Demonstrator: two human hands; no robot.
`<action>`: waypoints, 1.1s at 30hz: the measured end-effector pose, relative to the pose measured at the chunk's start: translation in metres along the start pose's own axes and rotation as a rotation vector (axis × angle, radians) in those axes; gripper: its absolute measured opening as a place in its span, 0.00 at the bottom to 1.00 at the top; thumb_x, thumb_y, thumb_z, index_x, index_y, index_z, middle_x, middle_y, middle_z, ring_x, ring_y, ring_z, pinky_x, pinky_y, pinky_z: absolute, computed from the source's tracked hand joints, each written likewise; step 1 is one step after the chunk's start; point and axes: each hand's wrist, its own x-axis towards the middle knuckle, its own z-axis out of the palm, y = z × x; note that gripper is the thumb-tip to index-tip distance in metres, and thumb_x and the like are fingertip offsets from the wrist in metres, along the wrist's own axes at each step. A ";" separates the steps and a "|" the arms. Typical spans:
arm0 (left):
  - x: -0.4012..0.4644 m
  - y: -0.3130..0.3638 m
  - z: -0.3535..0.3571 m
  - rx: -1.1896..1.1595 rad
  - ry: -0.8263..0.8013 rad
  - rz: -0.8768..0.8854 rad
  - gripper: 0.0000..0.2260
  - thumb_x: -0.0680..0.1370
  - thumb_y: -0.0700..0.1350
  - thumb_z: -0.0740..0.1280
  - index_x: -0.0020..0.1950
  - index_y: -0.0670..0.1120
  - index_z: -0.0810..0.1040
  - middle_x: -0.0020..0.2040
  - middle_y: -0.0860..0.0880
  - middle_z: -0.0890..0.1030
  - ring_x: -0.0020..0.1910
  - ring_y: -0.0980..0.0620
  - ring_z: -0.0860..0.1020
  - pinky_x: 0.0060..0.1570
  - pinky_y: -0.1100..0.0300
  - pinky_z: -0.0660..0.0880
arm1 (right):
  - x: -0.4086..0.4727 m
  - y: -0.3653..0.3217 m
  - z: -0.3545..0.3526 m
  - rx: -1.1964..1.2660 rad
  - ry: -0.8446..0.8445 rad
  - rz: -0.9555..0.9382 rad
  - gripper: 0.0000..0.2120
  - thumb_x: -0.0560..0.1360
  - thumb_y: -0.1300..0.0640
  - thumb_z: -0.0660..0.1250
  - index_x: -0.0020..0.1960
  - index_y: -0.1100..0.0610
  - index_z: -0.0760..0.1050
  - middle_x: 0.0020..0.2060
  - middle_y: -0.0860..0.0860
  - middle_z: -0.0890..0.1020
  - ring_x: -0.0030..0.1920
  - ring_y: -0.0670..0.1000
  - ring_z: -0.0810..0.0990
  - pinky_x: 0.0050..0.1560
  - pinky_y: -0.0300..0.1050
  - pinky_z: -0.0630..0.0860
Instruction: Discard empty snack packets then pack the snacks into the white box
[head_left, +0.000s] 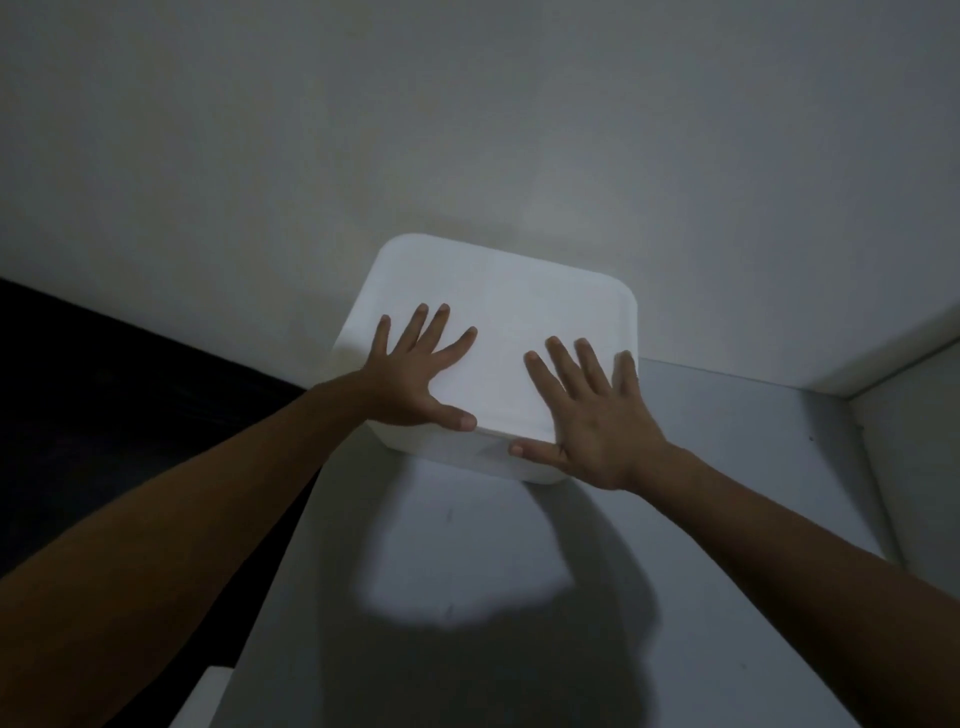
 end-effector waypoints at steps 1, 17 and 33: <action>-0.002 0.001 0.002 0.001 0.012 0.004 0.52 0.57 0.80 0.50 0.75 0.60 0.36 0.76 0.50 0.30 0.74 0.50 0.28 0.70 0.41 0.29 | 0.000 -0.001 0.002 -0.019 0.012 0.007 0.48 0.68 0.22 0.36 0.78 0.50 0.35 0.78 0.55 0.39 0.78 0.62 0.40 0.72 0.72 0.43; -0.006 -0.001 0.013 0.308 0.256 0.044 0.54 0.67 0.61 0.72 0.76 0.54 0.34 0.78 0.46 0.35 0.77 0.46 0.36 0.73 0.39 0.41 | 0.007 -0.003 0.002 0.038 0.027 0.160 0.51 0.68 0.28 0.62 0.76 0.44 0.34 0.79 0.50 0.39 0.78 0.61 0.39 0.66 0.72 0.60; -0.005 0.005 0.003 0.296 0.221 -0.053 0.55 0.67 0.57 0.75 0.76 0.56 0.34 0.78 0.47 0.37 0.77 0.44 0.38 0.72 0.37 0.44 | 0.007 -0.001 -0.012 0.116 0.045 0.151 0.49 0.68 0.37 0.71 0.77 0.47 0.44 0.78 0.54 0.46 0.78 0.60 0.44 0.69 0.72 0.55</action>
